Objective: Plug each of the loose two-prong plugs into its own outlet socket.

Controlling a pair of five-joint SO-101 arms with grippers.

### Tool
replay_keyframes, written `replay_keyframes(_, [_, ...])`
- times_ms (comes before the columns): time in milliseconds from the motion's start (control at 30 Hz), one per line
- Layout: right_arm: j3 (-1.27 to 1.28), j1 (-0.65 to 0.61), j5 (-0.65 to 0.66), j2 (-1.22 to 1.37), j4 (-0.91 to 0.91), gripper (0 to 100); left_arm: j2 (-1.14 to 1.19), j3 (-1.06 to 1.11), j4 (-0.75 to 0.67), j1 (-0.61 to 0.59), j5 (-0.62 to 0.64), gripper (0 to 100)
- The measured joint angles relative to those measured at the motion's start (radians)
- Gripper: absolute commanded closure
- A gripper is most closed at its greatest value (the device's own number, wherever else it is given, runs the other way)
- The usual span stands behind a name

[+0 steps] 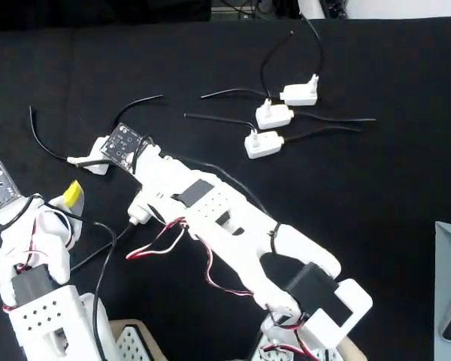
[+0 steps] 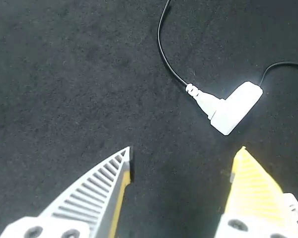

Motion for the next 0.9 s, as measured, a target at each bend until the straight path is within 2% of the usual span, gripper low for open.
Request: replay_keyframes(900, [0.029,0.008,-0.035,0.061,-0.057,98.7,0.0,0.0,0.0,0.0,0.0,68])
